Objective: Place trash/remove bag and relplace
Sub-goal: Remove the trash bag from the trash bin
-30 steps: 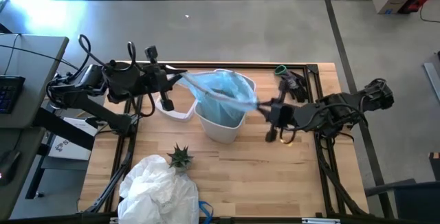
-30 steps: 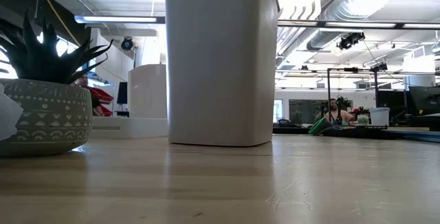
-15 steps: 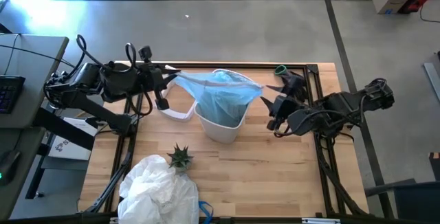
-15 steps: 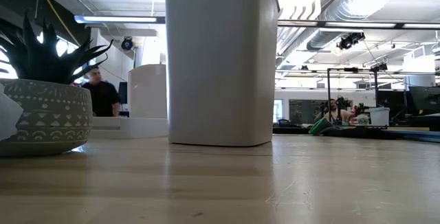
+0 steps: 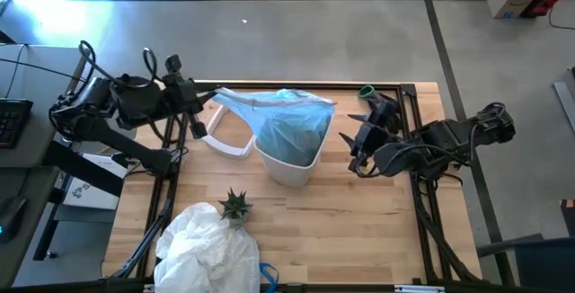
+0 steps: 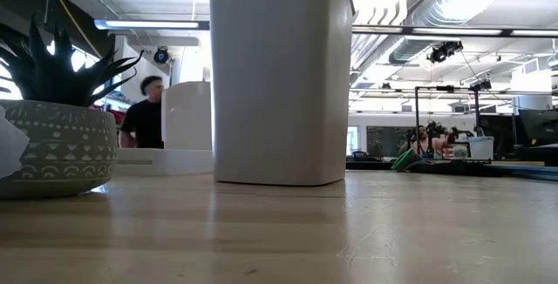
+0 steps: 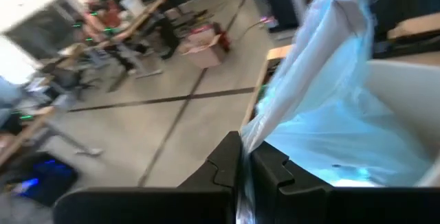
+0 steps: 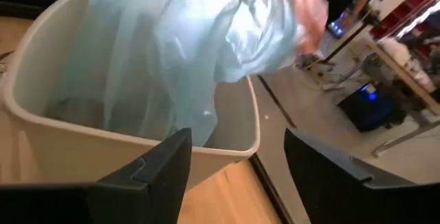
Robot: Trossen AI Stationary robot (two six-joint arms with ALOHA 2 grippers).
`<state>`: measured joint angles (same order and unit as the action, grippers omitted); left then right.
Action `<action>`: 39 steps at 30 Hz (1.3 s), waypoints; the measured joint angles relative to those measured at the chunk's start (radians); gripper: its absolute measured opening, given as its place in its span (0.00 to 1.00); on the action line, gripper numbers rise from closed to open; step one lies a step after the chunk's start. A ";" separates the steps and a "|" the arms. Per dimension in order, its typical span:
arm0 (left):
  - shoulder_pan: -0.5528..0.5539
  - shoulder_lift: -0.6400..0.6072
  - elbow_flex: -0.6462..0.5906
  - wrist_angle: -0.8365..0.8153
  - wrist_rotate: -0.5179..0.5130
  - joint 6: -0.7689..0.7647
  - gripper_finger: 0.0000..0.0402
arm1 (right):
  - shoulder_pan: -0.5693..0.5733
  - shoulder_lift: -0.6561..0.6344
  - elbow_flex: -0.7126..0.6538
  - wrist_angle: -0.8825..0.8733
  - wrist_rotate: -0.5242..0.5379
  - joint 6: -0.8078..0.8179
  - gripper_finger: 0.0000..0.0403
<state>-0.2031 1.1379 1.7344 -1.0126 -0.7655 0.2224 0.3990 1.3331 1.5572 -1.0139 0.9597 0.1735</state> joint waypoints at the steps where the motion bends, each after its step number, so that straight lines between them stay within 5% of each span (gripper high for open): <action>1: 0.000 -0.006 0.000 -0.002 0.032 -0.009 0.00 | -0.007 0.000 0.000 -0.001 -0.013 0.012 0.54; 10: 0.000 0.000 0.000 -0.087 0.134 -0.165 0.00 | -0.006 0.004 -0.001 0.016 -0.236 0.022 0.46; 14: -0.005 0.001 0.000 -0.094 0.163 -0.219 0.00 | -0.007 0.016 -0.001 -0.070 -0.237 0.114 0.43; 24: -0.009 0.009 -0.001 -0.182 0.174 -0.218 0.00 | 0.049 0.029 -0.001 -0.018 0.076 -0.013 0.33; 39: -0.009 0.007 -0.001 -0.190 0.150 -0.231 0.00 | -0.098 0.029 -0.001 0.132 -0.107 -0.292 0.32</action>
<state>-0.2123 1.1450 1.7336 -1.2024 -0.6155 -0.0081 0.3010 1.3624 1.5558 -0.8824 0.8529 -0.1185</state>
